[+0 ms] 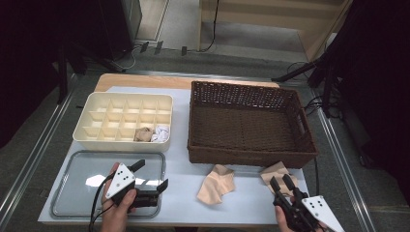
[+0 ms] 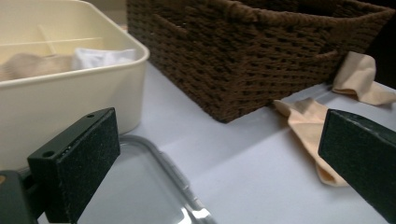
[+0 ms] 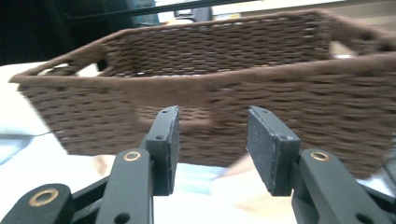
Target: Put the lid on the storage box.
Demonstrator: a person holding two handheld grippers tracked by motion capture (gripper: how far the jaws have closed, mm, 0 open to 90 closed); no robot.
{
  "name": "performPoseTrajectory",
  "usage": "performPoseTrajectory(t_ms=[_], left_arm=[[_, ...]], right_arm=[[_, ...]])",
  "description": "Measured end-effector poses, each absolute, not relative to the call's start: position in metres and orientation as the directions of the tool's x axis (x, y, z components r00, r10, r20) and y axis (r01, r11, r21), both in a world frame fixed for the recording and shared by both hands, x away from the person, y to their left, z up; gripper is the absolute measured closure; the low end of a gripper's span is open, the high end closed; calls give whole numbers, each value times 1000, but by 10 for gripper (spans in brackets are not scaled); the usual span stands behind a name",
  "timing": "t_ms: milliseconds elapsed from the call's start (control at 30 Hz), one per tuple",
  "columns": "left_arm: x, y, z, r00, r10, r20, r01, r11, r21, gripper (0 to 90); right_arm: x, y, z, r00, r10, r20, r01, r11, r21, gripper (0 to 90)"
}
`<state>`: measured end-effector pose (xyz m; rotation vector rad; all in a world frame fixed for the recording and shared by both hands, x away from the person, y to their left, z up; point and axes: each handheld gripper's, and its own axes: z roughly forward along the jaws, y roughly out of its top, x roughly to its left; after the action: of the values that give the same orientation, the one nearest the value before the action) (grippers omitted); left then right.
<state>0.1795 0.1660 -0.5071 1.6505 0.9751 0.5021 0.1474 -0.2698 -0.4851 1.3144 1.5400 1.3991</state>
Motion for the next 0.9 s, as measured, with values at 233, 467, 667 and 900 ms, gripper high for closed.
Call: performPoseTrajectory(t_ms=[233,467,667,900], left_arm=[[182,147,-506,621,762,-185,355,-63,933,0],[180,135,-514,652,725,-223,404,-84,911,0],[177,111,-524,677,695,-244,470,-153,869,3],[174,90,-530,685,675,-275,510,-175,842,178]], right_arm=[[155,-231,-492,-347,927,139,285,-37,958,555],[174,-205,-517,-386,905,177,398,-9,917,571],[189,-191,-525,-374,907,192,433,-12,901,601],[207,-184,-533,-366,912,187,477,12,879,626]])
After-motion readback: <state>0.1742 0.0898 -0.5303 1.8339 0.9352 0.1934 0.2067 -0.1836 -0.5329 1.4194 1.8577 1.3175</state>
